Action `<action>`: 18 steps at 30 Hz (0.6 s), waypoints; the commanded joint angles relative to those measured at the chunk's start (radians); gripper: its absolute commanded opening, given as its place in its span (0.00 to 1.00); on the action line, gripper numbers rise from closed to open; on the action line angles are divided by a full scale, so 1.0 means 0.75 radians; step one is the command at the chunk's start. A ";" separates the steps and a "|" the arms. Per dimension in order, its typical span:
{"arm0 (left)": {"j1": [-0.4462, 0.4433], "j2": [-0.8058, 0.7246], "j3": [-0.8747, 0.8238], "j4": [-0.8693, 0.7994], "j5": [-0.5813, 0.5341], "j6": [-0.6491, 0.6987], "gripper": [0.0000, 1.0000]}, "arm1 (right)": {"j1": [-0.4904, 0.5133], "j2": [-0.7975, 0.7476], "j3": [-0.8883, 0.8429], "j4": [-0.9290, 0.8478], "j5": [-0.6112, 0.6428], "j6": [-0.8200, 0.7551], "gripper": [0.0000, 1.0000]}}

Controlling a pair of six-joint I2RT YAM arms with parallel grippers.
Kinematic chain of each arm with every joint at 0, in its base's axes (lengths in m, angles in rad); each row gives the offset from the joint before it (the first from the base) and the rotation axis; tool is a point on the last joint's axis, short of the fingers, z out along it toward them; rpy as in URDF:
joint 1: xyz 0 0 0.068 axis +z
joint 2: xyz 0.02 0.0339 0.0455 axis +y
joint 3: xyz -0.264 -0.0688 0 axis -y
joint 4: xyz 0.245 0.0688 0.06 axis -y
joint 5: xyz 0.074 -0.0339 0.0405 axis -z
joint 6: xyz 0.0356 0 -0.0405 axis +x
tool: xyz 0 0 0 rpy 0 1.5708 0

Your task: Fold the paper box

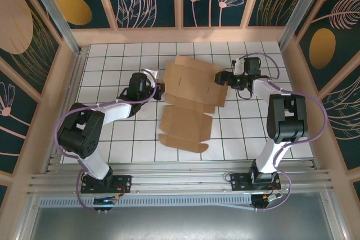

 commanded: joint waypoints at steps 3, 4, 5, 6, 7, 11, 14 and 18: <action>0.007 0.058 0.034 0.155 0.043 0.054 0.00 | 0.014 -0.034 -0.086 0.098 -0.045 -0.027 0.58; 0.007 0.072 0.053 0.142 0.049 0.063 0.00 | 0.014 -0.046 -0.094 0.100 -0.034 -0.038 0.51; 0.007 0.083 0.064 0.139 0.050 0.069 0.00 | 0.016 -0.062 -0.104 0.110 -0.012 -0.053 0.44; 0.007 0.088 0.073 0.140 0.048 0.072 0.00 | 0.016 -0.077 -0.111 0.123 0.013 -0.064 0.39; 0.007 0.093 0.078 0.140 0.040 0.075 0.00 | 0.016 -0.089 -0.119 0.134 0.037 -0.083 0.31; 0.007 0.085 0.083 0.161 -0.011 0.092 0.00 | 0.026 -0.116 -0.114 0.181 0.143 -0.135 0.09; 0.007 0.039 0.071 0.170 -0.097 0.106 0.21 | 0.065 -0.150 -0.107 0.217 0.256 -0.188 0.04; 0.007 -0.110 0.049 0.185 -0.194 0.188 0.65 | 0.171 -0.245 -0.166 0.348 0.504 -0.366 0.00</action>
